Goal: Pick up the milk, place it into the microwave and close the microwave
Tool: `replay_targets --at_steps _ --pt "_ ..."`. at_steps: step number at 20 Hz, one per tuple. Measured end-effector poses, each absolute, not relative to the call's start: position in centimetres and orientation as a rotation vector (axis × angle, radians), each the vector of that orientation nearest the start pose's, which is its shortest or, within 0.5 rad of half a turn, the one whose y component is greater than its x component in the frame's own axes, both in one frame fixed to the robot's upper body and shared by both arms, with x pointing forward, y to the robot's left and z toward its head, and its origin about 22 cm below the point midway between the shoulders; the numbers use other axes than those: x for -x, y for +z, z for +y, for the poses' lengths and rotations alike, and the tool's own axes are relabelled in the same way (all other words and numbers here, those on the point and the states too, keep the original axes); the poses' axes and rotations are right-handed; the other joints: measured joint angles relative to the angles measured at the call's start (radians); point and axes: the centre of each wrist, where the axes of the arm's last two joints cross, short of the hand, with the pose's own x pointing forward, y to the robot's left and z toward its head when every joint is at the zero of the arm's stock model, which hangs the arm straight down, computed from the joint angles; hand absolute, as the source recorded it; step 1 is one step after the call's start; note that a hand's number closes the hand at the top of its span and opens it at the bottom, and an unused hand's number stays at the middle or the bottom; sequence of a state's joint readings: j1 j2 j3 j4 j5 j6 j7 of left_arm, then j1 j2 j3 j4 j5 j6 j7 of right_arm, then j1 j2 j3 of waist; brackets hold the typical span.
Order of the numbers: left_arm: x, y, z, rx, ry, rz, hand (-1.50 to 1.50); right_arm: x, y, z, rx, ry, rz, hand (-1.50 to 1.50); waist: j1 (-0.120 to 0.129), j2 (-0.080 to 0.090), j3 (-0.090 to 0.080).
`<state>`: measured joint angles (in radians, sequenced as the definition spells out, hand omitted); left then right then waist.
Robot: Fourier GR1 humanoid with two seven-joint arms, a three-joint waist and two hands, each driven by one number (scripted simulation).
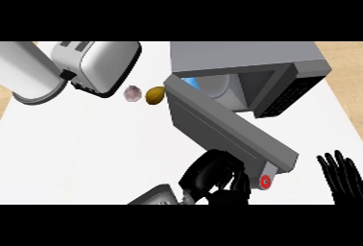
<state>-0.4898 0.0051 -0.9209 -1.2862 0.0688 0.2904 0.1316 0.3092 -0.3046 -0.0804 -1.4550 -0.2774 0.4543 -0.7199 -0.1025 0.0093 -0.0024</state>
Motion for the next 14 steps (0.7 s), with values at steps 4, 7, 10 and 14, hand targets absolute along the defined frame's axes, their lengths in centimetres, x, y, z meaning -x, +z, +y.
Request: replay_targets --at_steps 4,7,10,14 --pt "-24.1 1.4 0.0 0.317 -0.773 -1.526 -1.50 -15.2 -3.5 -34.5 -0.309 0.057 -1.949 -1.50 -0.032 0.007 -0.001" --pt "-25.3 1.6 0.2 0.301 -0.686 -1.560 -1.50 -15.4 -2.3 -34.2 -0.347 0.084 -1.966 -1.50 -0.059 0.014 -0.002" --pt "-26.4 2.1 0.0 0.293 -0.613 -1.597 1.50 -15.7 -1.3 -33.9 -0.383 0.105 -1.974 -1.50 -0.085 0.021 -0.003" --pt "-28.2 2.9 0.0 0.238 -0.507 -1.648 1.50 -15.9 -0.2 -33.6 -0.433 0.123 -1.977 -1.50 -0.110 0.028 -0.003"
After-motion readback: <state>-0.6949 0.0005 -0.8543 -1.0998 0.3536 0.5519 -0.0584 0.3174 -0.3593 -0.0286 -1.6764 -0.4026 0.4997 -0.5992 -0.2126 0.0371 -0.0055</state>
